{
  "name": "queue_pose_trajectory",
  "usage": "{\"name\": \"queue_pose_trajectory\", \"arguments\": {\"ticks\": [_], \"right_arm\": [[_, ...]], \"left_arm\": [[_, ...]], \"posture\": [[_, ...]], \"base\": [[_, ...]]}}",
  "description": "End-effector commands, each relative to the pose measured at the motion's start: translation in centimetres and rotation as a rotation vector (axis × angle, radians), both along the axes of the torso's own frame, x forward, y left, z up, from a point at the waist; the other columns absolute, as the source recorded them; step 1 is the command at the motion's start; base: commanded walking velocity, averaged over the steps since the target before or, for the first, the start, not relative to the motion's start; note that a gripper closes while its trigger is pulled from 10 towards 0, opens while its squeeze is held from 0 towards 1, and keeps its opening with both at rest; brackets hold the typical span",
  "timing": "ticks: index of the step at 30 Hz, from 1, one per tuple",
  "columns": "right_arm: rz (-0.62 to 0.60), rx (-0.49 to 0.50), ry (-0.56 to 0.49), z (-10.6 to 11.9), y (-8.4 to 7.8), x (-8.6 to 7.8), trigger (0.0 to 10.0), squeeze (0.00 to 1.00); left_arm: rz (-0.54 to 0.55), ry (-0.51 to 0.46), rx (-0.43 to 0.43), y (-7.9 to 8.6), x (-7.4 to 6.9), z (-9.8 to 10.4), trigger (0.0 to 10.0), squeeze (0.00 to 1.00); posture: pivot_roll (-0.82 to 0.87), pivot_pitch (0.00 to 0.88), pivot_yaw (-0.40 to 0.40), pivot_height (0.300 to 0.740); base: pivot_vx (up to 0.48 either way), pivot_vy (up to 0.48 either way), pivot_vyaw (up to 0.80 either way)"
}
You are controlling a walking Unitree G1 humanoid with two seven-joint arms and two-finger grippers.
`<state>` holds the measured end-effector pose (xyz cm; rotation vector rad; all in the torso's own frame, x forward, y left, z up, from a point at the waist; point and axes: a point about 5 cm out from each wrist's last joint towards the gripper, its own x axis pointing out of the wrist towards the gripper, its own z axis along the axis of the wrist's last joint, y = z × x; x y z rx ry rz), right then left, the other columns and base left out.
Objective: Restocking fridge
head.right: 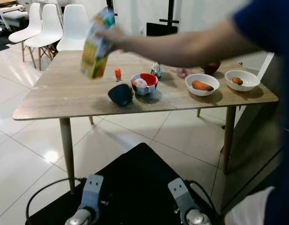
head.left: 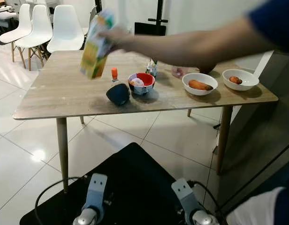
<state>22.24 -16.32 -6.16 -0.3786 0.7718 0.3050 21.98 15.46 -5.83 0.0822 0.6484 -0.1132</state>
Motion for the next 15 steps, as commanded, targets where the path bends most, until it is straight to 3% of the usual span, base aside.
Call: {"name": "queue_pose_trajectory", "arguments": {"ticks": [1,15], "right_arm": [[-0.011,0.01,0.003,0.0,0.0,0.0,10.0,0.0],[0.022,-0.031,0.047,-0.7,-1.2,-1.4,10.0,0.0]], "left_arm": [[0.008,0.015,-0.009,-0.1,-0.3,-0.2,10.0,0.0],[0.045,0.021,-0.029,-0.5,-1.0,-0.6,10.0,0.0]], "posture": [[-0.09,0.074,0.001,0.719],[-0.1,0.102,-0.037,0.719]], "base": [[0.0,0.0,0.0],[0.0,0.0,0.0]]}}
